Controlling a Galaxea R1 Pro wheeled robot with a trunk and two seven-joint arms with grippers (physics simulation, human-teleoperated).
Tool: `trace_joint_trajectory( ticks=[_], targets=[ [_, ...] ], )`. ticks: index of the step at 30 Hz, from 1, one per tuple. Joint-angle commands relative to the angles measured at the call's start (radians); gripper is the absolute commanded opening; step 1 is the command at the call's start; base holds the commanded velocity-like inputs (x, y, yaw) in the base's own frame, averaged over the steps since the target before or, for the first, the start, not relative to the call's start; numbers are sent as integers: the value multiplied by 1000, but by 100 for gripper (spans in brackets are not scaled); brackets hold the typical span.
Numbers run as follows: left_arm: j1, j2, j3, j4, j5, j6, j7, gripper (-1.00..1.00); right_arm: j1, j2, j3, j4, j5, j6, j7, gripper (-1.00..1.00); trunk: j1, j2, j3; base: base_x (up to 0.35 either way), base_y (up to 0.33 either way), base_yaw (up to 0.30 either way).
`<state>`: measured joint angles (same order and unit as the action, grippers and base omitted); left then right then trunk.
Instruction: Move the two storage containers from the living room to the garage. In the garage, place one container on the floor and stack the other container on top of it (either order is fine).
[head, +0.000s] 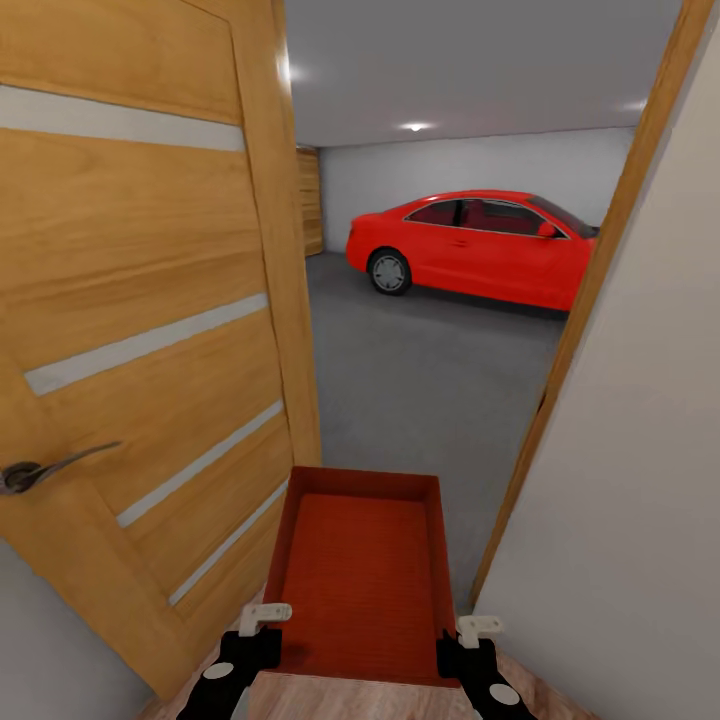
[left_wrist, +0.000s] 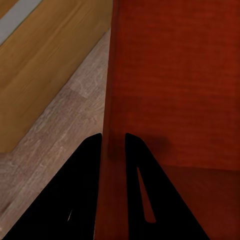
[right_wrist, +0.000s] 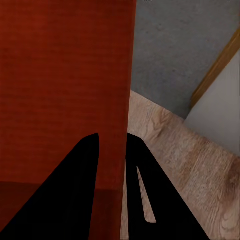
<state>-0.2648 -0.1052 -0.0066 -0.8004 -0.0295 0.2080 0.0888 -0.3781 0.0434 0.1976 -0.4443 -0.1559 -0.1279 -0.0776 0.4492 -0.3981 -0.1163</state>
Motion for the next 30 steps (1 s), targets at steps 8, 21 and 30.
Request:
trace_joint_trajectory(
  ticks=[8,21,30],
  targets=[
    [-1,-60,-19,2,11,10,-15,-100,-1,0,12,-2,-5,-6,-18,-100,1,-2,-2,115,146,0],
    [-1,-61,-21,2,10,11,-14,-100,-1,-1,12,-2,-5,-6,-18,-100,1,-2,-2,22,72,0],
    [-1,-60,-20,1,10,11,-15,-100,-1,0,13,-2,-5,-6,-18,-100,1,-2,-2,90,247,0]
  ],
)
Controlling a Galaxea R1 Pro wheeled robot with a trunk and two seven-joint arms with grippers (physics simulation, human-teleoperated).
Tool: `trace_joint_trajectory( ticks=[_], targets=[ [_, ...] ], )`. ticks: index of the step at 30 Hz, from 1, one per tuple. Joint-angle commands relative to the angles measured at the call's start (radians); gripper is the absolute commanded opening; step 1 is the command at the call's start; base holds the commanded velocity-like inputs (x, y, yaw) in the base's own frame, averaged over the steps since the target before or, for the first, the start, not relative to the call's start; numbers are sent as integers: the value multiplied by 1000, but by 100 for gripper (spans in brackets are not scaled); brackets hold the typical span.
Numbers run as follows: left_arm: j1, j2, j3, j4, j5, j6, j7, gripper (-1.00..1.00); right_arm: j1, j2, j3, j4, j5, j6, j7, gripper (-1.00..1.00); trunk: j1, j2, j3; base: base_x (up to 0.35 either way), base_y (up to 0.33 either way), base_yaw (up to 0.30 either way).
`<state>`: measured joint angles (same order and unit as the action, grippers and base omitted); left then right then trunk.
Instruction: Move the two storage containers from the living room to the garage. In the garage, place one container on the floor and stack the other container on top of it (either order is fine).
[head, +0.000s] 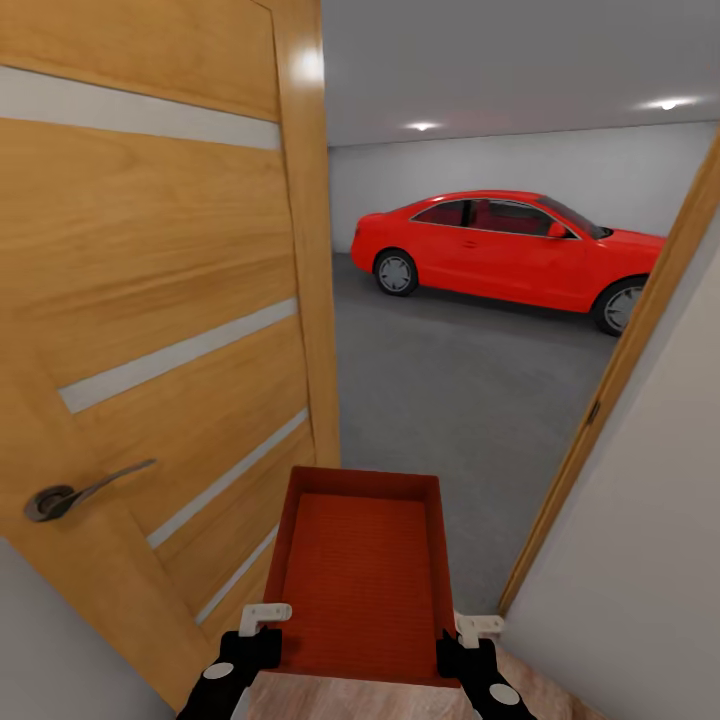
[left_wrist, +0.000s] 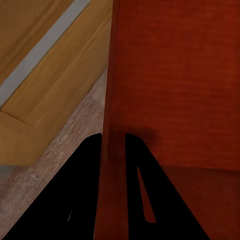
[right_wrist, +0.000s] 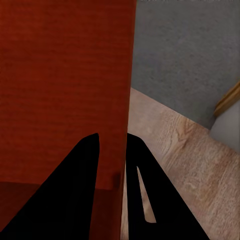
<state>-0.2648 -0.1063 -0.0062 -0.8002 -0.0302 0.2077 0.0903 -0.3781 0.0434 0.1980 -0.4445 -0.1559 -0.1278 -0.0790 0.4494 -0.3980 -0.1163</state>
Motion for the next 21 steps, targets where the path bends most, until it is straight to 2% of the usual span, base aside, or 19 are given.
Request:
trace_joint_trajectory(
  ticks=[1,11,21],
  targets=[
    [-1,-60,-21,1,11,11,-16,-100,-1,0,12,-2,-5,-6,-16,-100,1,-2,-2,22,64,0],
    [-1,-59,-20,1,11,11,-16,-100,-1,0,12,-2,-5,-6,-16,-100,1,-2,-2,4,11,-2],
    [-1,-59,-20,1,11,10,-17,-100,-1,0,12,-2,-5,-6,-16,-100,1,-2,-2,0,0,-240]
  ],
)
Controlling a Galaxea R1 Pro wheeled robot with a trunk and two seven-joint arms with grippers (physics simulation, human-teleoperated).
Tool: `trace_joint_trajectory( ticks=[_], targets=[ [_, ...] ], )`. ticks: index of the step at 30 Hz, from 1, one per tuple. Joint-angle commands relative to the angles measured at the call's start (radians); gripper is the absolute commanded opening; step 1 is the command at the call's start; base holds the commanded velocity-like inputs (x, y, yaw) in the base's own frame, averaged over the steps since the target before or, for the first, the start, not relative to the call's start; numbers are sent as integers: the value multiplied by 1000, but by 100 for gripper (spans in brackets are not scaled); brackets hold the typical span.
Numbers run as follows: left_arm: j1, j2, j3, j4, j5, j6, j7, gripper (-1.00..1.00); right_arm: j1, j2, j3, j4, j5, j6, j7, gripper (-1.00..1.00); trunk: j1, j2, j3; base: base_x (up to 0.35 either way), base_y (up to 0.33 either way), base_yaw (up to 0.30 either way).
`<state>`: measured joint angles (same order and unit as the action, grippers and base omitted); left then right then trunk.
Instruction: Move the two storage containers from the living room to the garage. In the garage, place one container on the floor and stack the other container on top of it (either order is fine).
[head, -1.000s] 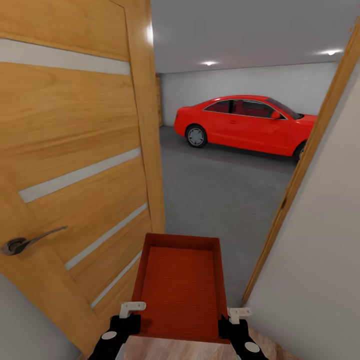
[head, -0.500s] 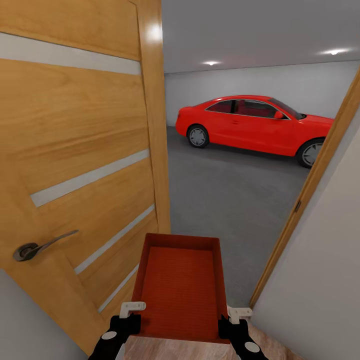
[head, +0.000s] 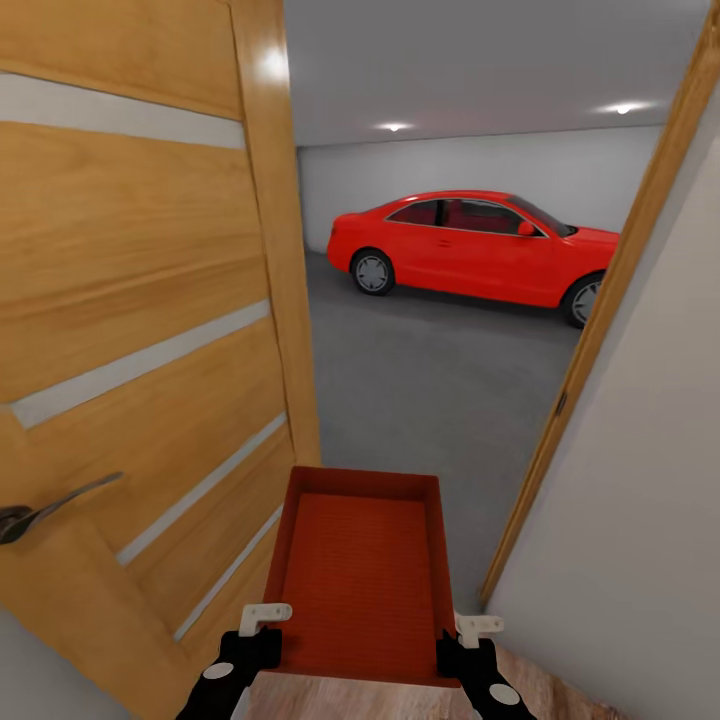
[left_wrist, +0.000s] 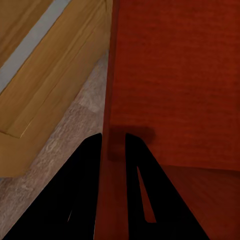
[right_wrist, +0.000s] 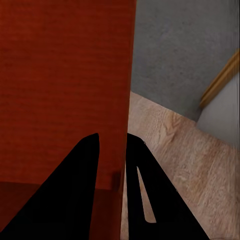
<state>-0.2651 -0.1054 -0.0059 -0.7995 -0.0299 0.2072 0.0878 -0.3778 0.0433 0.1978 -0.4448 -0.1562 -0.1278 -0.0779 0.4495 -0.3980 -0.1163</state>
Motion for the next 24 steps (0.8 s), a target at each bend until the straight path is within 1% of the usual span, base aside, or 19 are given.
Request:
trace_joint_trajectory(
  ticks=[1,22,24],
  targets=[
    [0,-61,-20,1,11,11,-14,-100,-1,0,12,-2,-5,-6,-17,-100,1,-2,-2,0,0,-263],
    [0,-61,-20,1,11,11,-14,-100,-1,0,12,-2,-5,-6,-17,-100,1,-2,-2,0,0,-263],
    [0,-60,-20,1,12,11,-14,-100,-1,0,12,-2,-5,-6,-17,-100,1,-2,-2,0,0,-169]
  ],
)
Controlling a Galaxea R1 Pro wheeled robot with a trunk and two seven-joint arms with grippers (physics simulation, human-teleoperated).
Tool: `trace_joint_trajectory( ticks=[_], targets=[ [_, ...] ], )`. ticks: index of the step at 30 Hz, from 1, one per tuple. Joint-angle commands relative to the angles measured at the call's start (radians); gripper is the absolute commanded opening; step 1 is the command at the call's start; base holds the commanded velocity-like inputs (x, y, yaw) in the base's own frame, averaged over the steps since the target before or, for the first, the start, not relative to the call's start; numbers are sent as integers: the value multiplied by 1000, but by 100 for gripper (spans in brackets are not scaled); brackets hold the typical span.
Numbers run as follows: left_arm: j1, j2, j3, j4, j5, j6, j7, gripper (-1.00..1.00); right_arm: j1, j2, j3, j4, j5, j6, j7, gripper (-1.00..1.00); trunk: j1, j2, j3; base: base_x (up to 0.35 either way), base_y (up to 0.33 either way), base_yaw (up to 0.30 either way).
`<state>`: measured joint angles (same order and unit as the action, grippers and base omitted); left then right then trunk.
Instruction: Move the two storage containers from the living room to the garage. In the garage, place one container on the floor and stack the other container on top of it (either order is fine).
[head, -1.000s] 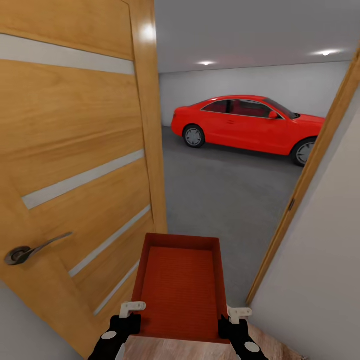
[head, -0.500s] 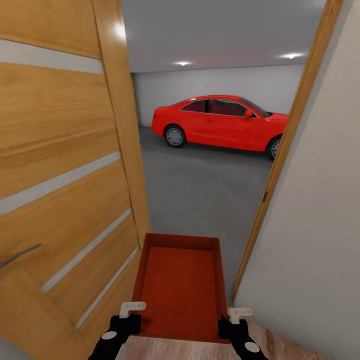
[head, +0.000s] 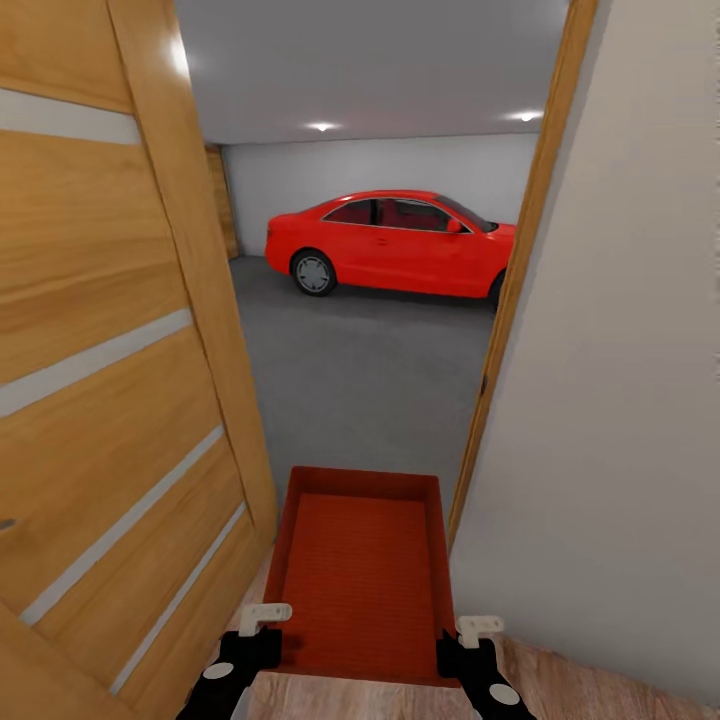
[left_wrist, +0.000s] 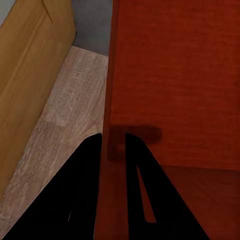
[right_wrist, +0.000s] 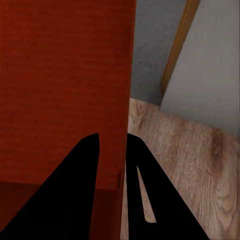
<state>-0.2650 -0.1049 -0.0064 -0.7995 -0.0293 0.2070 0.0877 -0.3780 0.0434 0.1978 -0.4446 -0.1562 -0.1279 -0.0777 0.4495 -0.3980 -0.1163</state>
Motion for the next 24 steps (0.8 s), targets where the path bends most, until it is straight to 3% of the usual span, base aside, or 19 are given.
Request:
trace_joint_trajectory(
  ticks=[1,8,19,24],
  targets=[
    [0,-61,-20,1,11,11,-14,-100,-1,0,12,-2,-5,-6,-17,-100,1,-2,-2,0,0,-84],
    [0,-61,-20,1,11,11,-14,-100,-1,0,12,-2,-5,-6,-17,-100,1,-2,-2,0,19,-20],
    [0,-61,-21,1,11,12,-14,-100,-1,0,12,-2,-5,-6,-17,-100,1,-2,-2,0,238,0],
    [0,-61,-20,1,11,12,-14,-100,-1,0,12,-2,-5,-6,-17,-100,1,-2,-2,0,46,0]
  ],
)
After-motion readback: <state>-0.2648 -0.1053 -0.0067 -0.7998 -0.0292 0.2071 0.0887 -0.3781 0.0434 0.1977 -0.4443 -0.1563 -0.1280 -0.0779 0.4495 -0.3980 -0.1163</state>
